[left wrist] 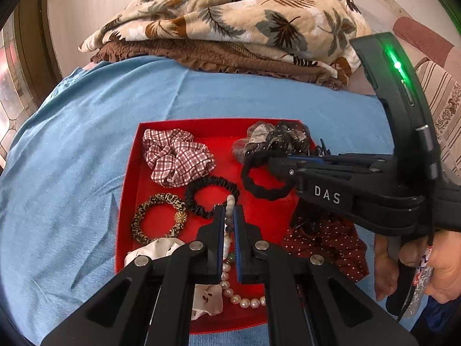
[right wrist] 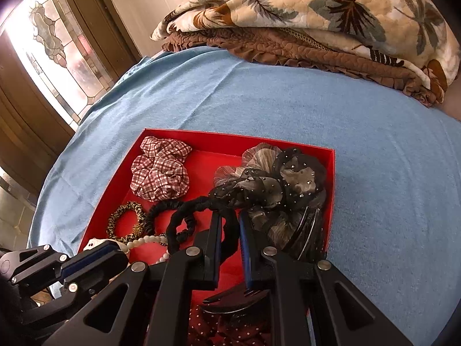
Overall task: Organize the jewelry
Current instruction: 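Lower both items into the red tray and open both tools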
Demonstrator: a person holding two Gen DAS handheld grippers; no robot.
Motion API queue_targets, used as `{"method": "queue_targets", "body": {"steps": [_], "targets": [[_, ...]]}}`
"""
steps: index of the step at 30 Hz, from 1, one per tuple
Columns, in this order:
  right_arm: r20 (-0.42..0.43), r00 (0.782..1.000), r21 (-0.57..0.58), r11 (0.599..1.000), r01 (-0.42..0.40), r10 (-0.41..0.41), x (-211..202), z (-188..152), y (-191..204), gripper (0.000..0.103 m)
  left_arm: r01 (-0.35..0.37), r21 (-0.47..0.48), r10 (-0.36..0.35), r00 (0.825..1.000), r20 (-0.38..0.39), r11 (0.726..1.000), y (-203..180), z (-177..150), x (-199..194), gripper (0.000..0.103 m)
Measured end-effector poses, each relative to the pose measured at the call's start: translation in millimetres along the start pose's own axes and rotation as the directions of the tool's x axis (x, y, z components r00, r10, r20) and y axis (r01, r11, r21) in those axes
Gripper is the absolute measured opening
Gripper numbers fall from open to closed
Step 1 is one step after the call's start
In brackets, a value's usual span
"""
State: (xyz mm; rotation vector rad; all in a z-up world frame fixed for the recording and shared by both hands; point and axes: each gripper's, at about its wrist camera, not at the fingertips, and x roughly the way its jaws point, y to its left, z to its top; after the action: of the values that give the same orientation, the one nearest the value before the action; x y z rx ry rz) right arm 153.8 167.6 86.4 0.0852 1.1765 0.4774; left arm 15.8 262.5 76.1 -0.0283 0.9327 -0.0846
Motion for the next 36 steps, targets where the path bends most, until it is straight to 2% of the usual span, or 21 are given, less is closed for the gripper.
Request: {"method": "queue_targets", "body": {"steps": [21,25,30,32,34,36], "targets": [[0.006,1.000,0.014,1.000,-0.002,0.002,-2,-5,2,0.014,-0.010,-0.049,0.009,1.000,-0.028,0.999,13,-1,8,0.006],[0.013,1.000,0.012,1.000,0.003,-0.003,-8,-6,3,0.016,-0.008,-0.058,0.006,1.000,-0.024,0.998,15,-2,6,0.014],[0.015,1.000,0.012,1.000,0.008,-0.008,-12,-8,6,0.018,-0.006,-0.054,0.005,1.000,-0.013,0.999,14,-5,0,0.014],[0.015,1.000,0.011,1.000,0.010,-0.010,-13,-8,7,0.022,-0.006,-0.053,0.005,1.000,-0.010,0.999,14,-6,-2,0.014],[0.020,1.000,0.011,1.000,0.014,-0.015,-15,-9,8,0.032,-0.007,-0.052,0.007,1.000,-0.008,0.999,15,-7,-3,0.015],[0.024,1.000,0.010,1.000,0.017,-0.017,-17,-9,10,0.035,-0.008,-0.053,0.008,1.000,-0.005,0.999,16,-8,-5,0.017]]}}
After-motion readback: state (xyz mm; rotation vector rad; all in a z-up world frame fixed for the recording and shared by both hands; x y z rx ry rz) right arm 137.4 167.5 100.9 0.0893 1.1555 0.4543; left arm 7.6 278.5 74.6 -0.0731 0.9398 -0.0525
